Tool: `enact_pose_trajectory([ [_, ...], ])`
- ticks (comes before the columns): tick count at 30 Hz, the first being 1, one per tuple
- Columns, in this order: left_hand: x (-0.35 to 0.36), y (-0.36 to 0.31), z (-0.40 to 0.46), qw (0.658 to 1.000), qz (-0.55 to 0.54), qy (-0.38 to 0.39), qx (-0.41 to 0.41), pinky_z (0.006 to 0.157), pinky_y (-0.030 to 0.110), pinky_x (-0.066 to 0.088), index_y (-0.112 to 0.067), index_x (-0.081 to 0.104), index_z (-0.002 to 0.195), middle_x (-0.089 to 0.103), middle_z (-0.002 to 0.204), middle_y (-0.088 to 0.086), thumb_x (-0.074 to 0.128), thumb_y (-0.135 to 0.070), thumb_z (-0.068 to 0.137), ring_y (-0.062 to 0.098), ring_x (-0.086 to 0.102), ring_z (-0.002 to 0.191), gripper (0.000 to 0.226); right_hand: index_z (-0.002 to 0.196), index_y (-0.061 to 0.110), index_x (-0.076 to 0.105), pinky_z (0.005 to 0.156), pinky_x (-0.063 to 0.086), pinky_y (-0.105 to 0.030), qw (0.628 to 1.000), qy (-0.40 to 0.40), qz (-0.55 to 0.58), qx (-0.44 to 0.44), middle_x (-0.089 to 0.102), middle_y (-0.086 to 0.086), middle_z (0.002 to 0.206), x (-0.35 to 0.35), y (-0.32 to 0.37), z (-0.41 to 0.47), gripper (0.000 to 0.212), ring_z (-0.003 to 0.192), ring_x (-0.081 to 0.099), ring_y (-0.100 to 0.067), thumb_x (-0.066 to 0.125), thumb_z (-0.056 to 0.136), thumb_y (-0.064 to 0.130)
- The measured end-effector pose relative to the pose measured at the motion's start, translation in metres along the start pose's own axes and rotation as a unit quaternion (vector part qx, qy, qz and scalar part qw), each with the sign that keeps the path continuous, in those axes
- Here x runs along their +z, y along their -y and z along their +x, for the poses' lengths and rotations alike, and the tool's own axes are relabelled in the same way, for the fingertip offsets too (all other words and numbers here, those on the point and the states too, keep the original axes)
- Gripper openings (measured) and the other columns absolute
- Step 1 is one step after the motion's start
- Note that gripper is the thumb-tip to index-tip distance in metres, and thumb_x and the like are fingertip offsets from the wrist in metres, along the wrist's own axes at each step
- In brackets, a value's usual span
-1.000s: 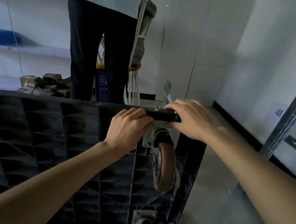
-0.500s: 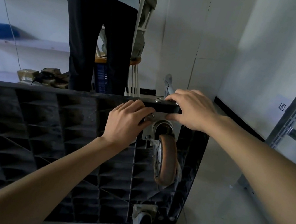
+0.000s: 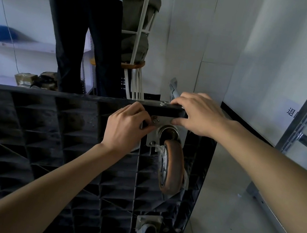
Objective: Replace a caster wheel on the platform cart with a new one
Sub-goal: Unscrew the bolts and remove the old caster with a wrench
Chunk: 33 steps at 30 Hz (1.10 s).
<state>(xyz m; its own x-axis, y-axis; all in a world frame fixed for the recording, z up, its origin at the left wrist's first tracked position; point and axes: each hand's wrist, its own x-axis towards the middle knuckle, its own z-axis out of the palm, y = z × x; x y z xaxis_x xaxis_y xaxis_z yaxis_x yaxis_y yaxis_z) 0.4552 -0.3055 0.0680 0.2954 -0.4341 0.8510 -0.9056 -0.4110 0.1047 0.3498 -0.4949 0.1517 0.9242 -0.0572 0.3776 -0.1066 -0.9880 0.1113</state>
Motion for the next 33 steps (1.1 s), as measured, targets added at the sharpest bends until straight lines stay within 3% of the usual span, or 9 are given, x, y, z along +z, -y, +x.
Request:
enact_pose_trajectory([
  [4,-0.0001,-0.0011,0.0012,1.000,0.008,0.003,0.006,0.061,0.029,0.053,-0.020,0.077,0.106,0.065,0.092,-0.004,0.087,-0.029,0.074,0.018,0.066,0.078,0.035,0.136,0.029,0.056,0.100,0.037,-0.034,1.000,0.001,0.003,0.002,0.058,0.010,0.118,0.0010,0.0008,-0.0004,0.058,0.110,0.055,-0.020,0.072,0.085,0.052],
  [8,0.0001,-0.0031,0.0008,0.999,0.025,-0.004,0.021,0.063,0.028,0.051,-0.017,0.078,0.093,0.068,0.089,-0.004,0.086,-0.032,0.075,0.019,0.067,0.075,0.025,0.135,0.030,0.056,0.099,0.037,-0.036,1.000,0.003,0.004,0.005,0.053,0.013,0.109,0.0024,0.0003,-0.0001,0.056,0.108,0.056,-0.020,0.072,0.086,0.051],
  [11,-0.0013,-0.0033,0.0035,0.999,0.036,-0.014,0.015,0.065,0.025,0.047,-0.017,0.076,0.096,0.069,0.091,-0.004,0.085,-0.036,0.076,0.020,0.067,0.073,0.029,0.134,0.030,0.057,0.100,0.037,-0.035,1.000,-0.002,0.000,0.000,0.048,0.015,0.104,0.0021,0.0002,-0.0002,0.055,0.108,0.056,-0.020,0.073,0.086,0.051],
  [14,0.0000,-0.0031,0.0063,0.999,0.034,-0.011,0.027,0.065,0.028,0.049,-0.020,0.076,0.105,0.069,0.092,-0.004,0.083,-0.035,0.079,0.021,0.067,0.073,0.030,0.134,0.030,0.057,0.101,0.037,-0.035,1.000,-0.002,-0.003,0.000,0.056,0.011,0.112,0.0010,0.0004,0.0001,0.054,0.109,0.056,-0.019,0.072,0.086,0.050],
  [21,0.0011,-0.0016,0.0008,0.999,0.036,-0.016,0.023,0.061,0.026,0.045,-0.018,0.075,0.083,0.069,0.085,-0.005,0.086,-0.035,0.077,0.019,0.064,0.064,0.021,0.134,0.031,0.057,0.100,0.039,-0.037,1.000,0.002,0.004,0.008,0.057,0.010,0.115,0.0022,0.0012,-0.0007,0.055,0.108,0.056,-0.021,0.072,0.086,0.051],
  [27,0.0038,-0.0067,0.0037,0.999,0.026,-0.012,0.030,0.062,0.026,0.046,-0.020,0.075,0.102,0.070,0.089,-0.006,0.084,-0.032,0.078,0.021,0.066,0.068,0.028,0.134,0.030,0.058,0.093,0.034,-0.031,1.000,-0.005,0.005,0.005,0.058,0.008,0.117,0.0001,0.0010,-0.0025,0.052,0.108,0.056,-0.021,0.072,0.088,0.048],
  [33,0.0030,-0.0043,0.0015,0.999,0.022,-0.018,0.022,0.060,0.023,0.042,-0.018,0.074,0.087,0.070,0.084,-0.006,0.084,-0.036,0.079,0.018,0.065,0.065,0.022,0.133,0.030,0.058,0.096,0.035,-0.033,1.000,-0.005,0.011,0.007,0.058,0.009,0.116,0.0005,0.0023,-0.0028,0.053,0.108,0.056,-0.020,0.072,0.087,0.050],
])
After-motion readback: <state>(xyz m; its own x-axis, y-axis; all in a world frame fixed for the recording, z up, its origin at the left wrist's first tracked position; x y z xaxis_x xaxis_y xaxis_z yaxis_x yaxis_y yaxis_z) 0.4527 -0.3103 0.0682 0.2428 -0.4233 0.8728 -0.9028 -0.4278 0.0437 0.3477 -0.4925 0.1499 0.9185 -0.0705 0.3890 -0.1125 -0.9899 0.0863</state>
